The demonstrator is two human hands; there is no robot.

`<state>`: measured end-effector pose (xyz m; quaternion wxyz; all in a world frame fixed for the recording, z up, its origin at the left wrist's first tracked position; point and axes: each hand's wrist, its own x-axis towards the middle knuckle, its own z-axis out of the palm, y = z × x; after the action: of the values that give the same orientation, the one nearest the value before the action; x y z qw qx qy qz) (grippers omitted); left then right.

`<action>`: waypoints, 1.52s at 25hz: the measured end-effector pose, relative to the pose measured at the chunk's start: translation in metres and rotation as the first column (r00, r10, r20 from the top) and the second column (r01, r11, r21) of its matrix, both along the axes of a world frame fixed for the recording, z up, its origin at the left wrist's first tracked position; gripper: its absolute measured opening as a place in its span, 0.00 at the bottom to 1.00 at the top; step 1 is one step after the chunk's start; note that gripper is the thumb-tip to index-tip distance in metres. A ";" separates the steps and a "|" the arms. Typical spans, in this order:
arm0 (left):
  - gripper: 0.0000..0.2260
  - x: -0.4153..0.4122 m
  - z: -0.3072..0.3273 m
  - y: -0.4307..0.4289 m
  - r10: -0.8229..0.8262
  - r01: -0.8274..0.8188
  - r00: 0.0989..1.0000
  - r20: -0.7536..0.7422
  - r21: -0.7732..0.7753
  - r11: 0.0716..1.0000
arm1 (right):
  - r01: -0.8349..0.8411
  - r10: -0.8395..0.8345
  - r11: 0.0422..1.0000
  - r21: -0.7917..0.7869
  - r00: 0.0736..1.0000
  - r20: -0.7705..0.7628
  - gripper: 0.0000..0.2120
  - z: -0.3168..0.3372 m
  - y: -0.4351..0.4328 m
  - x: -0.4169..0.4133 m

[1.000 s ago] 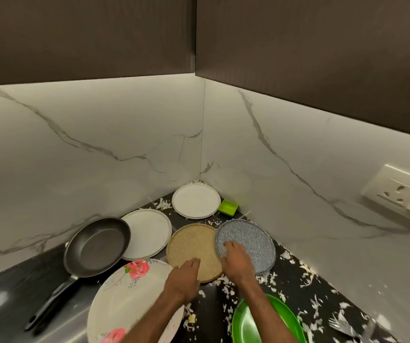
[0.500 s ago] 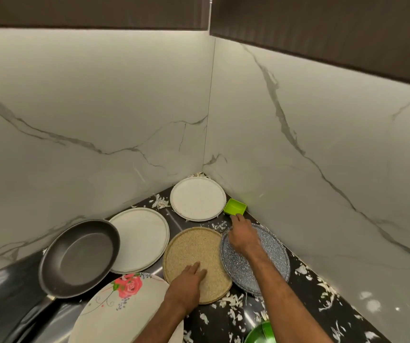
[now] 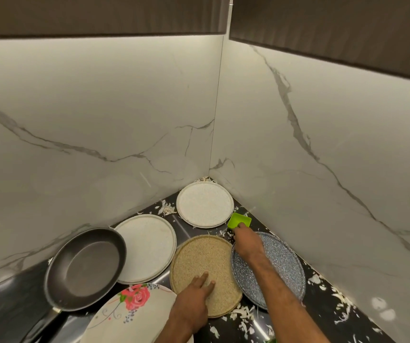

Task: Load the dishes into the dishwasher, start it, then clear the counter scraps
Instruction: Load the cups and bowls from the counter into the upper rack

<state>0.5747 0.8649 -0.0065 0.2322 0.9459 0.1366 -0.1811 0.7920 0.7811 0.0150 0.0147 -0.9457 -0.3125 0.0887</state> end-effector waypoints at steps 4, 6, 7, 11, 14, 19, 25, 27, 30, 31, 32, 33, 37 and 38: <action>0.31 -0.014 0.005 0.000 -0.020 0.020 1.000 -0.014 -0.001 1.000 | 0.036 -0.044 0.978 0.203 0.998 0.035 0.06 -0.007 -0.023 -0.033; 0.31 -0.024 0.011 -0.003 -0.030 0.030 1.000 -0.005 0.007 1.000 | 0.054 -0.065 0.960 0.276 0.997 0.030 0.07 -0.005 -0.036 -0.059; 0.30 -0.028 0.014 -0.004 -0.019 0.019 1.000 0.023 0.010 1.000 | 0.073 -0.084 0.947 0.314 0.996 0.019 0.10 -0.003 -0.042 -0.072; 0.28 -0.045 0.027 -0.019 0.159 -0.132 0.967 0.197 -0.140 0.981 | 0.116 -0.135 0.905 0.409 0.991 0.017 0.24 0.010 -0.071 -0.137; 0.29 -0.055 0.038 -0.043 0.357 -0.207 0.913 0.196 -0.530 0.822 | 0.164 -0.176 0.820 0.548 0.984 -0.031 0.16 0.018 -0.100 -0.194; 0.22 -0.088 0.057 -0.091 0.321 -0.099 0.945 0.060 -0.884 0.456 | 0.573 -0.092 0.213 0.791 0.818 -0.567 0.18 0.041 -0.162 -0.289; 0.06 -0.161 0.088 -0.203 0.063 0.055 0.995 0.074 -0.964 0.262 | 0.657 -0.346 -0.158 0.737 0.663 -0.664 0.20 0.038 -0.261 -0.418; 0.03 -0.197 0.092 -0.251 -0.031 0.042 0.999 0.035 -0.961 0.273 | 0.613 -0.517 -0.201 0.765 0.597 -0.614 0.17 0.038 -0.297 -0.472; 0.06 -0.267 0.096 -0.319 -0.196 0.064 0.981 0.001 -0.948 0.313 | 0.569 -0.727 -0.128 0.812 0.503 -0.467 0.18 0.038 -0.355 -0.571; 0.07 -0.289 0.094 -0.338 -0.248 0.087 0.969 0.001 -0.938 0.336 | 0.577 -0.751 -0.096 0.811 0.493 -0.439 0.22 0.040 -0.371 -0.603; 0.07 -0.310 0.091 -0.355 -0.316 0.120 0.949 0.000 -0.925 0.360 | 0.591 -0.763 -0.065 0.804 0.490 -0.422 0.27 0.042 -0.385 -0.634; 0.08 -0.332 0.086 -0.372 -0.389 0.152 0.921 -0.009 -0.912 0.381 | 0.605 -0.771 -0.045 0.795 0.485 -0.413 0.31 0.042 -0.399 -0.665; 0.11 -0.404 0.066 -0.438 -0.587 0.357 0.809 0.008 -0.800 0.482 | 0.644 -0.805 -0.033 0.765 0.437 -0.402 0.35 0.031 -0.440 -0.766; 0.11 -0.422 0.060 -0.458 -0.646 0.427 0.763 0.015 -0.761 0.487 | 0.649 -0.824 -0.045 0.760 0.407 -0.395 0.34 0.022 -0.453 -0.790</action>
<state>0.1525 0.4067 0.0539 0.4965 0.7312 -0.2217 -0.4119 0.0023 0.3281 0.0372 0.4866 -0.8168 0.2496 -0.1838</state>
